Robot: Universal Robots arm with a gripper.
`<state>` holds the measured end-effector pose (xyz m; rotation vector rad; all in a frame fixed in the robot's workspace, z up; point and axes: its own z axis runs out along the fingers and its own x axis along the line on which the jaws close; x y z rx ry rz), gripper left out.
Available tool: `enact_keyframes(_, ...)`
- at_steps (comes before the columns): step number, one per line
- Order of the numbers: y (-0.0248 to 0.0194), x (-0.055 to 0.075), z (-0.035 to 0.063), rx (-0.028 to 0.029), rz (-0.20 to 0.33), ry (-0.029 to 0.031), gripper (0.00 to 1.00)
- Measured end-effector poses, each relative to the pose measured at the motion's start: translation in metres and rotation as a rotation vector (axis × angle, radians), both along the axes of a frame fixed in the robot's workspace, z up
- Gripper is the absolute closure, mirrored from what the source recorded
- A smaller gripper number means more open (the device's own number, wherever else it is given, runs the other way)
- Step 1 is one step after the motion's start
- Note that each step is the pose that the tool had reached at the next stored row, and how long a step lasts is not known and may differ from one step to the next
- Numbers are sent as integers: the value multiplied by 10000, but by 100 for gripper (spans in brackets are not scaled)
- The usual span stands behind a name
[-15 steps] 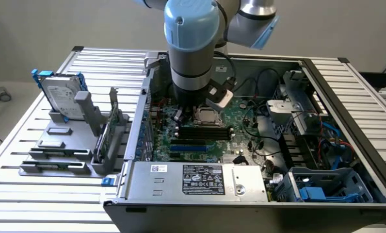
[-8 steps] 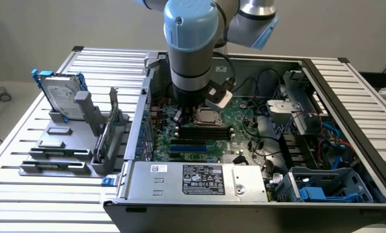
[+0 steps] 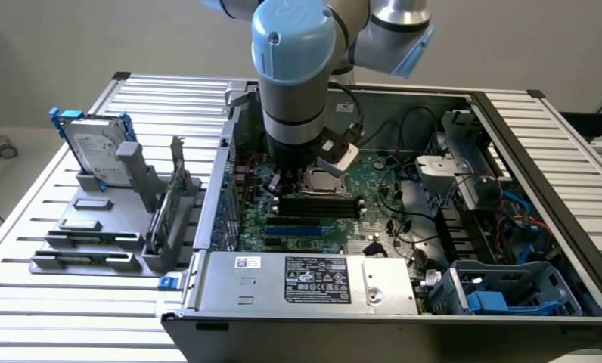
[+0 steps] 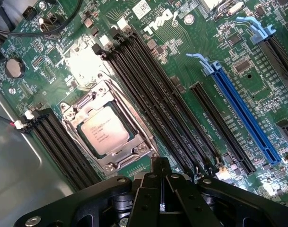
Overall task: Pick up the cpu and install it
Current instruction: 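Install the first cpu locking lever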
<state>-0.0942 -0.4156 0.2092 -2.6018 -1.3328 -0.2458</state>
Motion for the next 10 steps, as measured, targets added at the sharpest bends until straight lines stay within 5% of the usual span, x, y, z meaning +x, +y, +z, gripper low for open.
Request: enact_keyframes(10,6,-1,-38,5,-1,-9,89)
